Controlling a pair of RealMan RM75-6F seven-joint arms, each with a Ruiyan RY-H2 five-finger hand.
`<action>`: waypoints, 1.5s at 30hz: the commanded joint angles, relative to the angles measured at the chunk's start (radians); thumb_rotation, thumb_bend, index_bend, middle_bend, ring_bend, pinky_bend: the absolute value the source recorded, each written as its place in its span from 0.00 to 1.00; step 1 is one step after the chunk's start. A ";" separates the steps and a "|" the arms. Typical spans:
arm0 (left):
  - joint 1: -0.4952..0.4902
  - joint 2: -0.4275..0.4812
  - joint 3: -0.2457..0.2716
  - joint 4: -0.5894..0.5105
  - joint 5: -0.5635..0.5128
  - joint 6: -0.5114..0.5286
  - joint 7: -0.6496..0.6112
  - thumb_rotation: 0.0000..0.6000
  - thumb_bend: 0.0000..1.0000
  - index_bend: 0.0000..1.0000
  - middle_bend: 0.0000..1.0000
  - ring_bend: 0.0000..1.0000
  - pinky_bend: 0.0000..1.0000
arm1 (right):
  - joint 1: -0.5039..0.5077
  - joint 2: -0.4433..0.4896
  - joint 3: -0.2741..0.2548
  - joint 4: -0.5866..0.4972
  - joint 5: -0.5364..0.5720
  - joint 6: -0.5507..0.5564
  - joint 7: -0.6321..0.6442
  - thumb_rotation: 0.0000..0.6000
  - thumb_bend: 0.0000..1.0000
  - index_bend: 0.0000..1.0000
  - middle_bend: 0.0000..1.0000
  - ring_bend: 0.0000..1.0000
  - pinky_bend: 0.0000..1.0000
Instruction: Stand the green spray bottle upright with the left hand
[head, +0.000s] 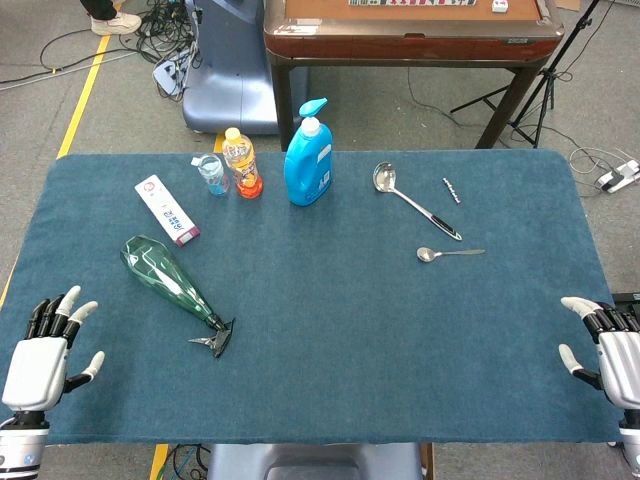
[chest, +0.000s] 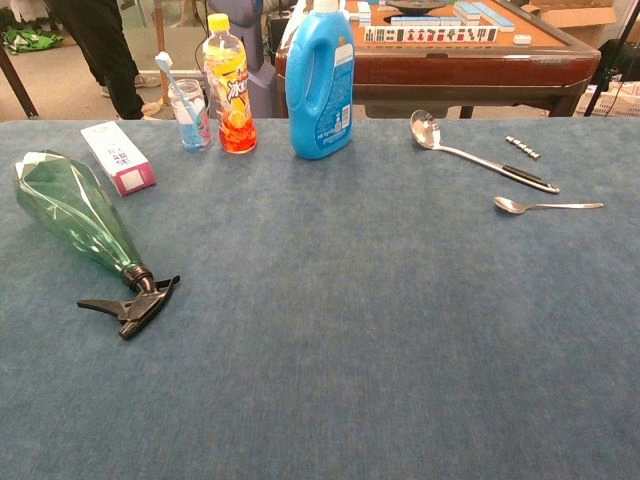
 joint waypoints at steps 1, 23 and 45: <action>-0.001 0.000 0.000 0.001 0.000 -0.003 0.002 1.00 0.31 0.18 0.03 0.00 0.00 | 0.001 0.002 0.000 -0.002 0.000 -0.002 -0.003 1.00 0.30 0.24 0.27 0.20 0.25; -0.018 0.005 -0.003 0.011 0.004 -0.026 0.000 1.00 0.31 0.18 0.03 0.00 0.00 | 0.009 -0.001 0.005 -0.007 0.013 -0.019 -0.013 1.00 0.30 0.24 0.27 0.20 0.25; -0.216 0.125 -0.041 0.057 0.023 -0.305 -0.226 0.13 0.36 0.18 0.04 0.00 0.00 | 0.032 0.005 0.012 -0.011 0.016 -0.046 -0.019 1.00 0.29 0.24 0.27 0.20 0.25</action>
